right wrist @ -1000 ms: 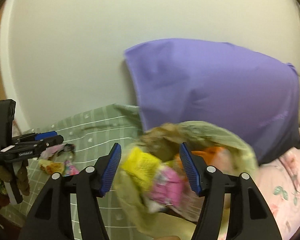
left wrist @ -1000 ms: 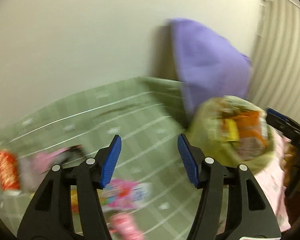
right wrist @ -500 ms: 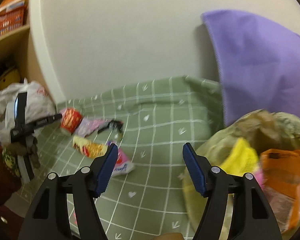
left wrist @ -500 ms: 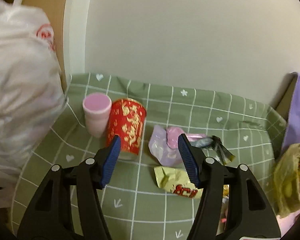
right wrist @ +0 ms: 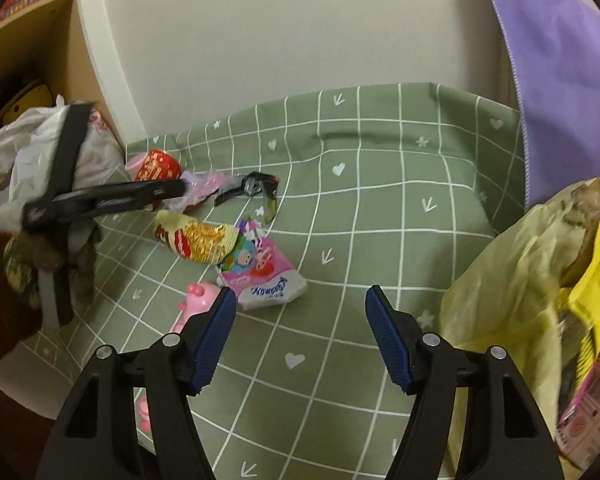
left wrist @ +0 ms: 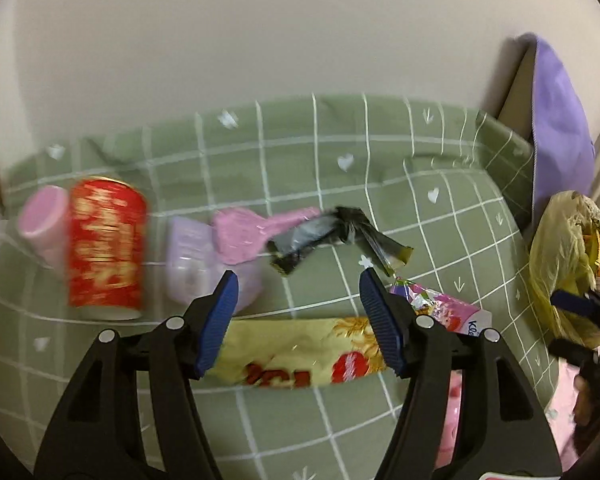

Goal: Collect trash
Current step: 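Move both tools back over the table toward the snack packets, then grasp the gold snack stick with the left tool while the right tool grasps the pink candy packet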

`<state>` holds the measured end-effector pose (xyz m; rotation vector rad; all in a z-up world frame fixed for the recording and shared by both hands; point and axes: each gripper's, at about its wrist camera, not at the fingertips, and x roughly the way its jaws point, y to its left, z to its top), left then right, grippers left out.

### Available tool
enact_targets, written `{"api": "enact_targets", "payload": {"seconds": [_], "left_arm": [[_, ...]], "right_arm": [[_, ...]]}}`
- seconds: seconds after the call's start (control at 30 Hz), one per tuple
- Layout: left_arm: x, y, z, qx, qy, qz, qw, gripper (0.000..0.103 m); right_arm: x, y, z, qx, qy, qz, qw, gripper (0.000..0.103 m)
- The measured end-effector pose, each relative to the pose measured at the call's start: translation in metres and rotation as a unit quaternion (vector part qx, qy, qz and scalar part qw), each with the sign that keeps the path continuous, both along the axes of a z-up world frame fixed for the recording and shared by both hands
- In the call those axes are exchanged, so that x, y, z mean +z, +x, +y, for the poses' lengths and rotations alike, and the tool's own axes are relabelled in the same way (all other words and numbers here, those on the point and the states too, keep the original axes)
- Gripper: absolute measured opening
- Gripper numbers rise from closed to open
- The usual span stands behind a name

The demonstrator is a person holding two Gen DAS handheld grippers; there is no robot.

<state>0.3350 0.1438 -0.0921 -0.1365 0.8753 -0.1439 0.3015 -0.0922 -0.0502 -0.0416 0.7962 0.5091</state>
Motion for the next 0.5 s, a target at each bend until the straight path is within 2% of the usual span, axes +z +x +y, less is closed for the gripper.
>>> {"api": "enact_targets", "payload": {"seconds": [0.1,0.23,0.33,0.5], "left_arm": [[-0.015,0.003,-0.004,-0.018,-0.007,0.032,0.9993,0.060],[-0.023,-0.025,0.000,-0.035,-0.059,0.055,0.9961,0.060],[-0.025,-0.047,0.000,-0.038,-0.070,0.072,0.9942,0.060],[-0.023,-0.072,-0.001,-0.049,-0.085,0.084,0.9916,0.060]], "right_arm": [[-0.005,-0.002,0.002,-0.008,-0.015,-0.005,1.000,0.063],[-0.015,0.001,-0.003,-0.014,-0.019,0.004,1.000,0.064],[-0.018,0.004,-0.004,-0.017,-0.023,0.001,1.000,0.064],[-0.016,0.018,0.004,0.003,0.004,0.001,1.000,0.064]]}}
